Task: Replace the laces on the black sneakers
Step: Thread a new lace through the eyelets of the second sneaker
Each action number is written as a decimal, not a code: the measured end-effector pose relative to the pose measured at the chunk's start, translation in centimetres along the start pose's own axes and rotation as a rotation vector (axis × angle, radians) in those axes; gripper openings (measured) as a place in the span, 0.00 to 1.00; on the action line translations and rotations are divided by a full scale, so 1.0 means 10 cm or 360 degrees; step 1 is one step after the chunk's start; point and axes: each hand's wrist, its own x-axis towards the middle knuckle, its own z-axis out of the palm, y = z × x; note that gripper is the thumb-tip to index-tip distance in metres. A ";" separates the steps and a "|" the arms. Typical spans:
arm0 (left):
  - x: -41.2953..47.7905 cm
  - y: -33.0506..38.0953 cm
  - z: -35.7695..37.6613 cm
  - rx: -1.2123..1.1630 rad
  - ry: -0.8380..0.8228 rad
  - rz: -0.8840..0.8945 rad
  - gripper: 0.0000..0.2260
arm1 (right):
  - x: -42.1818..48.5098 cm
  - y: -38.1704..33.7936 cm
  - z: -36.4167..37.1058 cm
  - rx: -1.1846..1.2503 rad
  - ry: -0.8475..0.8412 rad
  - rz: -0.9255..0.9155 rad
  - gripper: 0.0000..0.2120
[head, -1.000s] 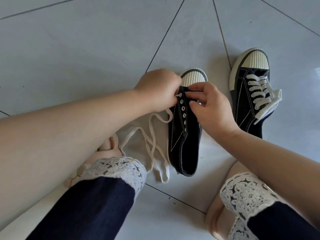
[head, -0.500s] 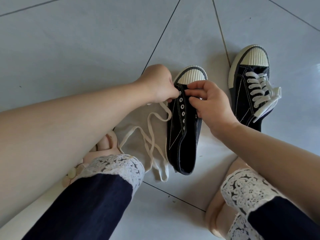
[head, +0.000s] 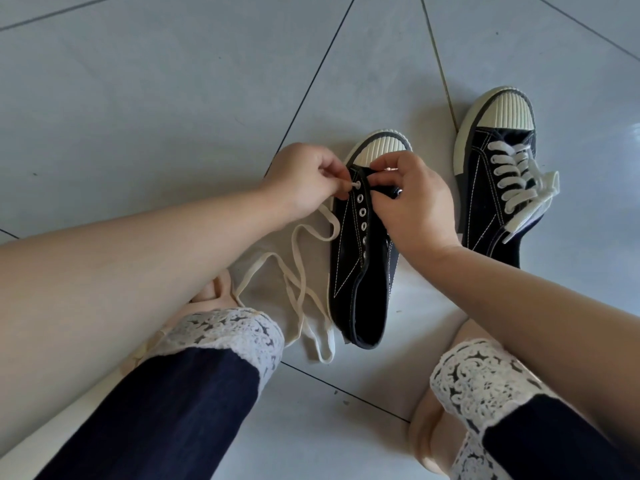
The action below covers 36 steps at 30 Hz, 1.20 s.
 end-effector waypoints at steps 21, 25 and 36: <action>-0.06 0.05 0.08 0.0340 0.0025 0.0242 0.17 | 0.15 0.01 -0.05 -0.0199 -0.0130 -0.0183 0.16; -0.08 0.02 0.08 0.0540 0.0031 0.0344 0.18 | 0.13 0.02 -0.05 -0.0215 -0.0137 -0.0252 0.12; -0.15 0.04 0.12 0.0637 0.0099 0.0429 0.13 | 0.04 0.00 -0.18 -0.0248 -0.0080 -0.0225 0.09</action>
